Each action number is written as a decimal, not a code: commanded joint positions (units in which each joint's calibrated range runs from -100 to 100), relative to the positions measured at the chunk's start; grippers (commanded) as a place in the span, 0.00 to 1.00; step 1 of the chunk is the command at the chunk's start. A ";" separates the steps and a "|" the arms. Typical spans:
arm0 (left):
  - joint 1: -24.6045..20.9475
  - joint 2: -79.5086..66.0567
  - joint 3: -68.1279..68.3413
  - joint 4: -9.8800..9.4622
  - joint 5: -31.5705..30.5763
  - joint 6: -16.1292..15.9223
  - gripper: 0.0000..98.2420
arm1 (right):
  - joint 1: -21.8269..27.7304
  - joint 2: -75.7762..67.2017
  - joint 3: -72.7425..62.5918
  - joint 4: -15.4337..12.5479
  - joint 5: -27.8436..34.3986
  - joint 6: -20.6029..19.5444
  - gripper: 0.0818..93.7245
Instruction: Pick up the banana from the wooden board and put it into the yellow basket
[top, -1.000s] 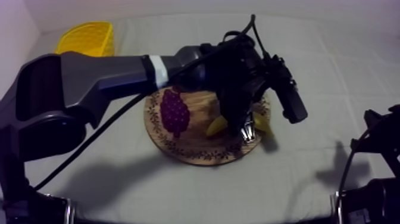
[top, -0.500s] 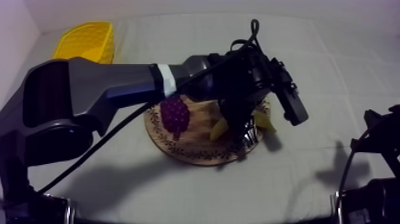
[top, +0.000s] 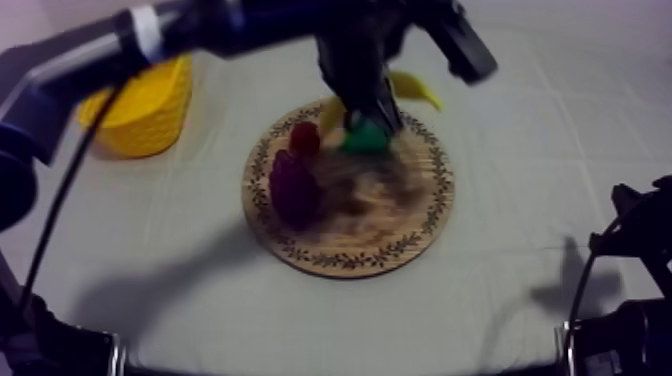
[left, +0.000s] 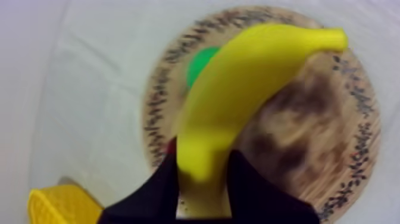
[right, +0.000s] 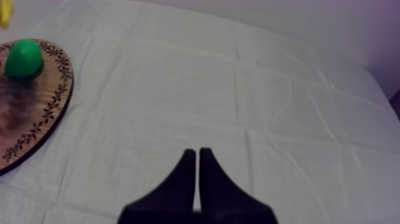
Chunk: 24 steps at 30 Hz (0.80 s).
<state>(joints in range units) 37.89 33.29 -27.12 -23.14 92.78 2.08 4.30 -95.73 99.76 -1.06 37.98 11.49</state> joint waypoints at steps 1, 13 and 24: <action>-2.69 -3.92 0.91 -0.67 0.02 -0.25 0.16 | -0.01 -0.02 0.02 0.01 0.01 0.01 0.00; -16.51 -13.88 11.24 -3.33 -2.12 -1.16 0.15 | -0.01 -0.02 0.02 0.01 0.01 0.01 0.00; -26.86 -16.79 22.20 -3.65 -8.47 0.51 0.15 | -0.01 -0.02 0.02 0.01 0.01 0.01 0.00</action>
<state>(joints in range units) 12.91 16.52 -6.03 -26.83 85.13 2.41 4.30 -95.73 99.76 -1.06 38.01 11.51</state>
